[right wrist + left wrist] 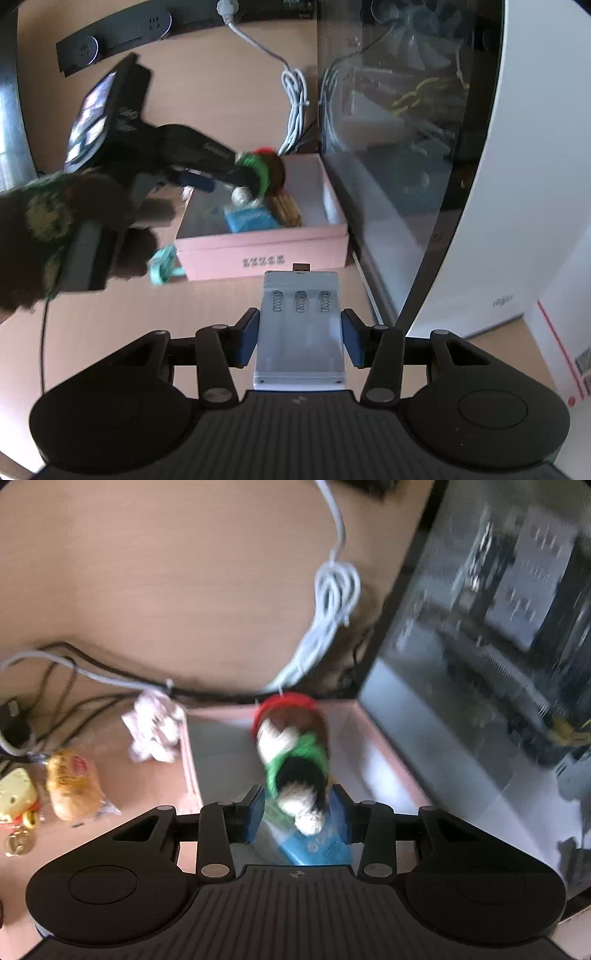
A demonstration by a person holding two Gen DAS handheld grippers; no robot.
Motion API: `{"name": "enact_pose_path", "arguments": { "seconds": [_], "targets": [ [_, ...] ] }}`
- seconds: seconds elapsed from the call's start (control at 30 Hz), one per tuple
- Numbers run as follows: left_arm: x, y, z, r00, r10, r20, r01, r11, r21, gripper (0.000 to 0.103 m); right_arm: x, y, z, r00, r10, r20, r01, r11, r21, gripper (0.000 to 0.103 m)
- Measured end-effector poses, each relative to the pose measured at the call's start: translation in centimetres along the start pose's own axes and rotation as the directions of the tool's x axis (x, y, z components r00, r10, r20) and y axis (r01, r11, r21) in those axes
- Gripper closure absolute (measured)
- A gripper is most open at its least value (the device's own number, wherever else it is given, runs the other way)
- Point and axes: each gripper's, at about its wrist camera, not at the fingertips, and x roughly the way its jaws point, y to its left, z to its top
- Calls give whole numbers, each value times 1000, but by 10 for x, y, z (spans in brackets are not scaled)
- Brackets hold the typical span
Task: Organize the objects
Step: 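Carry the doll and charger over the pink box and open both grippers, then move the left gripper to the teal crank toy and grasp it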
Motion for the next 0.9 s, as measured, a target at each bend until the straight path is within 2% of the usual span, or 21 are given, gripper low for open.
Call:
{"name": "enact_pose_path", "arguments": {
  "seconds": [0.13,0.23,0.3,0.4,0.43,0.47,0.5,0.57,0.67,0.8,0.9],
  "targets": [
    [-38,11,-4,999,-23,47,25,998,-58,61,11,1,24,998,-4,61,7,999,-44,56],
    [-68,16,-11,997,-16,69,20,999,-49,61,26,13,55,990,-22,140,38,992,-116,56],
    [-85,21,-19,997,10,73,-7,999,-39,61,41,24,79,976,-44,214,83,980,-180,56],
    [-101,36,-39,995,93,45,-90,995,-50,61,73,35,110,953,-88,291,158,961,-227,54],
    [-104,44,-48,992,125,15,-123,990,-72,61,85,36,117,951,-96,293,167,959,-228,51],
    [-105,51,-54,989,145,-8,-145,985,-94,61,99,36,123,955,-96,280,162,962,-221,42],
    [-106,59,-61,986,164,-30,-166,979,-120,61,107,35,125,963,-83,258,139,968,-208,40],
    [-108,74,-74,979,193,-59,-201,964,-174,61,113,32,122,976,-5,216,46,982,-183,40],
    [-100,87,-69,981,181,-70,-192,954,-230,61,104,32,101,981,107,164,-74,978,-193,37],
    [-58,89,-26,986,167,-15,-166,961,-222,61,86,45,69,975,199,103,-161,943,-291,35],
    [-5,90,18,987,159,-15,-158,960,-230,61,79,46,50,973,225,59,-195,926,-323,34]
  ]
}}
